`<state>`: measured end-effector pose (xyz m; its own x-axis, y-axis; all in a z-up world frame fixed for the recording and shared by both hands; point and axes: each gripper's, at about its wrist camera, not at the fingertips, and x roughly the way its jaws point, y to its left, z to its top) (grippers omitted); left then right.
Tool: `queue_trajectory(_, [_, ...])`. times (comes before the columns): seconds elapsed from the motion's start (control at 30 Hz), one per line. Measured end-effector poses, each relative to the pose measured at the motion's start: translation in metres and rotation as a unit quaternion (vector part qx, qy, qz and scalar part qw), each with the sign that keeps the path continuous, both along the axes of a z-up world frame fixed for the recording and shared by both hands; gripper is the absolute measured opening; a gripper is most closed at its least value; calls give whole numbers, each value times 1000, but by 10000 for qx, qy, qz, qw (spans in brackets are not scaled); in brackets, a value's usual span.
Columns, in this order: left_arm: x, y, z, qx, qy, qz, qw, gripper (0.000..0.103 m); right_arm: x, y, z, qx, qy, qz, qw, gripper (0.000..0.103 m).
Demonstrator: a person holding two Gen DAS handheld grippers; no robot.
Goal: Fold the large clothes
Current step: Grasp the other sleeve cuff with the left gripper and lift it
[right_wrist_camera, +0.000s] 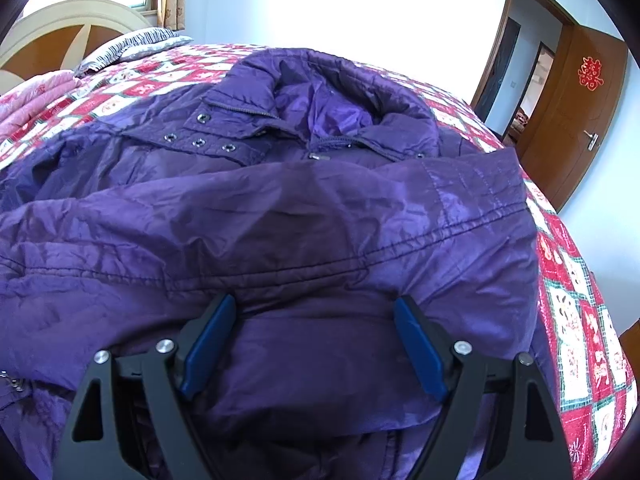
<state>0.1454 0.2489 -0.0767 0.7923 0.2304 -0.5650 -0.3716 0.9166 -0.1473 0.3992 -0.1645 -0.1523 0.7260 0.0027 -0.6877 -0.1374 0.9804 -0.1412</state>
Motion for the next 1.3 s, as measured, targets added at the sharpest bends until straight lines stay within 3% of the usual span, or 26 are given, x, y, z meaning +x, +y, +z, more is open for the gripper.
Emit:
queue_trajectory(0.07, [8, -16, 31, 267, -271, -295, 9988, 28, -11, -5, 12, 116, -107, -13, 9999, 73])
queue_trajectory(0.17, [23, -46, 66, 682, -533, -694, 9938, 27, -33, -14, 32, 373, -312, 37, 9988, 73])
queue_trajectory(0.3, [51, -88, 99, 929, -747, -1193, 9857, 27, -57, -28, 47, 368, -509, 58, 9980, 73])
queue_trajectory(0.53, [88, -170, 139, 1268, -1114, -1779, 9695, 27, -75, -68, 34, 611, -344, -246, 9972, 73])
queue_trajectory(0.67, [100, -231, 153, 1446, -1254, -2404, 9516, 27, -87, -89, 25, 842, -328, -481, 9947, 73])
queue_trajectory(0.83, [113, -304, 129, 1498, -1070, -3106, 9325, 27, -99, -111, 22, 1132, -415, -782, 9896, 73])
queue_trajectory(0.97, [121, -360, 83, 1441, -748, -3591, 9191, 27, -103, -126, 10, 1259, -326, -964, 9868, 73])
queue_trajectory(1.17, [127, -431, 17, 1887, -354, -4023, 8951, 27, -111, -139, 1, 1561, -373, -1108, 9808, 73])
queue_trajectory(1.23, [134, -438, 3, 2020, -268, -4020, 8927, 27, -111, -140, -1, 1620, -353, -1125, 9797, 73])
queue_trajectory(1.3, [139, -436, -7, 2057, -223, -3963, 8945, 35, -111, -142, -3, 1690, -321, -1152, 9783, 73])
